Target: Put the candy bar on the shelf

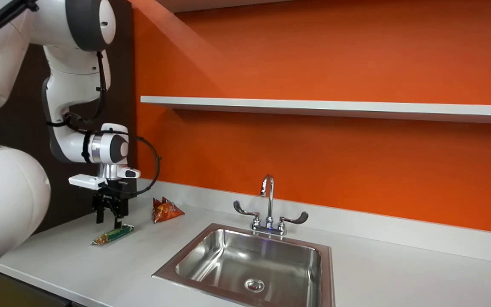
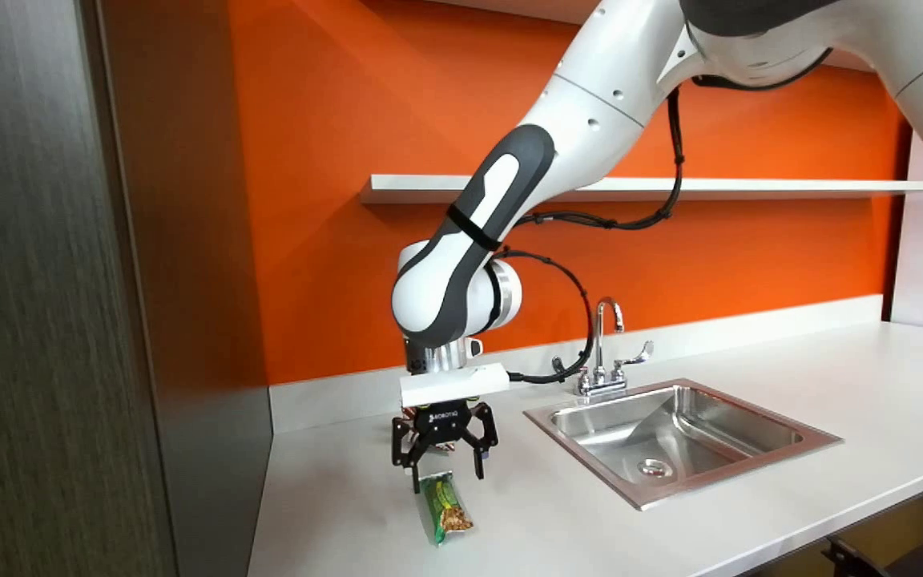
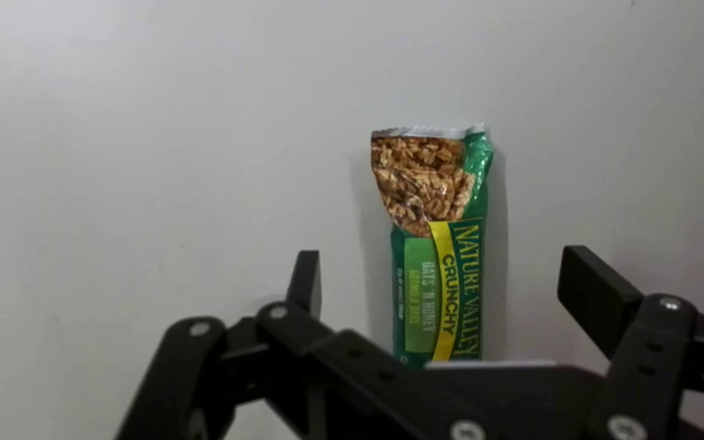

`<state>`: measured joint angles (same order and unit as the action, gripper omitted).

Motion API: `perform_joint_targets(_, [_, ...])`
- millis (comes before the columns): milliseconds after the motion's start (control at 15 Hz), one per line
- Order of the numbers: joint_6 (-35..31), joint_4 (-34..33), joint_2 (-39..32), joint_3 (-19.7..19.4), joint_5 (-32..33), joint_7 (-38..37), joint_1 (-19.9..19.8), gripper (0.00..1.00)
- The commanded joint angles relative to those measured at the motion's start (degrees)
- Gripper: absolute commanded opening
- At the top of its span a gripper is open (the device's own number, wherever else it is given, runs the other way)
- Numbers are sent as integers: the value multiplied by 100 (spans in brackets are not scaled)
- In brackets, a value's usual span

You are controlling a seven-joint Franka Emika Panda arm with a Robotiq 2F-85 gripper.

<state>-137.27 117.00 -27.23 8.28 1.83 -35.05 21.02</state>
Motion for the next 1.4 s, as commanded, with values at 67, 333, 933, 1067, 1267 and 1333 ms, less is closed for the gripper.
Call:
perform_joint_targets(67, [-32, -278, -246, -178, 30, -203, 189, 100])
perform_joint_targets(333, [-45, -389, -390, -246, 48, -237, 271, 100])
perform_joint_targets(933, [-85, -509, -553, -465, 76, -268, 301, 100])
perform_joint_targets(1067, [-71, -525, -554, -497, 74, -263, 296, 100])
perform_joint_targets(1267, [-49, -534, -549, -512, 88, -234, 301, 100])
perform_joint_targets(1333, [-43, -531, -545, -513, 97, -226, 305, 100])
